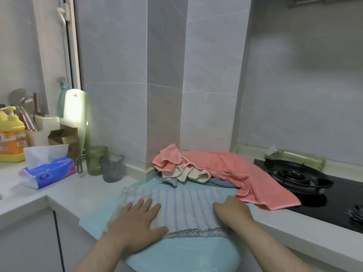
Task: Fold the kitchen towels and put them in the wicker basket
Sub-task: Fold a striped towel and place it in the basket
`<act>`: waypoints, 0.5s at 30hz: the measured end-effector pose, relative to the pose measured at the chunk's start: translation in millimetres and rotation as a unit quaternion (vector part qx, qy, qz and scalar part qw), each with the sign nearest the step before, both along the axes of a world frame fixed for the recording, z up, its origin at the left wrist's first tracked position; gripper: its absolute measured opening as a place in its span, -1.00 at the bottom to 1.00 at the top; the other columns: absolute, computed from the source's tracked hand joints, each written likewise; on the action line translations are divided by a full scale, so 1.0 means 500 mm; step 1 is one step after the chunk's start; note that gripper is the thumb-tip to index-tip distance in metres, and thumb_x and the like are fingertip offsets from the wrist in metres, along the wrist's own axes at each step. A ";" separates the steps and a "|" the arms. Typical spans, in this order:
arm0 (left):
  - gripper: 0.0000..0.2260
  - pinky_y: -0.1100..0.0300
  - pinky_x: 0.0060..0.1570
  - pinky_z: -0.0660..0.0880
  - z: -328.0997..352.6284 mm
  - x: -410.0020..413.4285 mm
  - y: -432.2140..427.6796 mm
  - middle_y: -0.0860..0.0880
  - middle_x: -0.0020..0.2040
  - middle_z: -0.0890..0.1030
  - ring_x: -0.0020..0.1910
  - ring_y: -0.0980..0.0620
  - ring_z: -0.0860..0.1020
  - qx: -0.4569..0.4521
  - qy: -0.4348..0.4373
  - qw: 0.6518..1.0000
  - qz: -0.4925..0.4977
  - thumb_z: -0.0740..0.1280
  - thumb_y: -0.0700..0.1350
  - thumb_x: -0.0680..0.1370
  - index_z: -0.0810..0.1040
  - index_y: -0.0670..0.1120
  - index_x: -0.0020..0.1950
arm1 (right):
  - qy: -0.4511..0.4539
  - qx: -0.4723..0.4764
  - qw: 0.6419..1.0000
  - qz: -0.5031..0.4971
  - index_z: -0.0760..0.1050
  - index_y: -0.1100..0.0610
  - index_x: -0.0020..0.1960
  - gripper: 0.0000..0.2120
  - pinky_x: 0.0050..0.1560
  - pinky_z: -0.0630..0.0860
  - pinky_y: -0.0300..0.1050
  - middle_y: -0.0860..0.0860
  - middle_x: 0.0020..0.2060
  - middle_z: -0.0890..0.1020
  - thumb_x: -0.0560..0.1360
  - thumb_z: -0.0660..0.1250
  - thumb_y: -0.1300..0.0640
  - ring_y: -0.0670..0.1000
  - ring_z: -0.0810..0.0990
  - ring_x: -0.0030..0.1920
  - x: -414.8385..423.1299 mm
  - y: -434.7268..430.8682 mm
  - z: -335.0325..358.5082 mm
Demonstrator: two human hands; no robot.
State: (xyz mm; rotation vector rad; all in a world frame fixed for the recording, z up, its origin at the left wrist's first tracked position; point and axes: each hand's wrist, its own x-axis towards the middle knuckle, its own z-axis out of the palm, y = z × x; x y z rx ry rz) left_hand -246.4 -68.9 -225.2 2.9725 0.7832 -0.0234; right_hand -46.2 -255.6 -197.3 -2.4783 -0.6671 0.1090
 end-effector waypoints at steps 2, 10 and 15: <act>-0.11 0.00 0.53 -0.19 -0.002 -0.001 0.001 0.04 0.61 -0.15 0.58 0.03 -0.17 0.001 0.003 1.000 0.000 -0.22 0.56 0.34 -0.12 0.16 0.59 | 0.083 0.008 0.996 -0.036 0.47 0.16 -0.13 -0.83 -0.23 0.45 -0.16 0.08 -0.18 0.60 0.39 0.26 0.06 0.10 0.57 -0.19 0.020 0.010 0.016; -0.27 0.14 0.52 -0.17 -0.005 -0.016 0.007 0.13 0.60 -0.02 0.57 0.16 -0.10 -0.063 -0.096 0.993 -0.013 -0.14 0.46 0.46 0.07 0.18 0.57 | 0.254 0.070 0.961 -0.080 0.49 0.23 -0.14 -0.87 -0.33 0.32 -0.19 0.12 -0.30 0.52 0.44 0.37 0.16 0.07 0.45 -0.36 0.048 0.033 0.048; -0.52 0.18 0.51 -0.07 0.003 -0.025 -0.004 0.11 0.59 0.11 0.57 0.14 -0.02 -0.066 -0.156 0.986 0.002 0.05 0.21 0.63 0.21 0.14 0.54 | 0.279 0.079 0.956 -0.047 0.47 0.22 -0.09 -0.86 -0.34 0.38 -0.16 0.13 -0.28 0.53 0.52 0.31 0.13 0.09 0.49 -0.34 0.046 0.024 0.065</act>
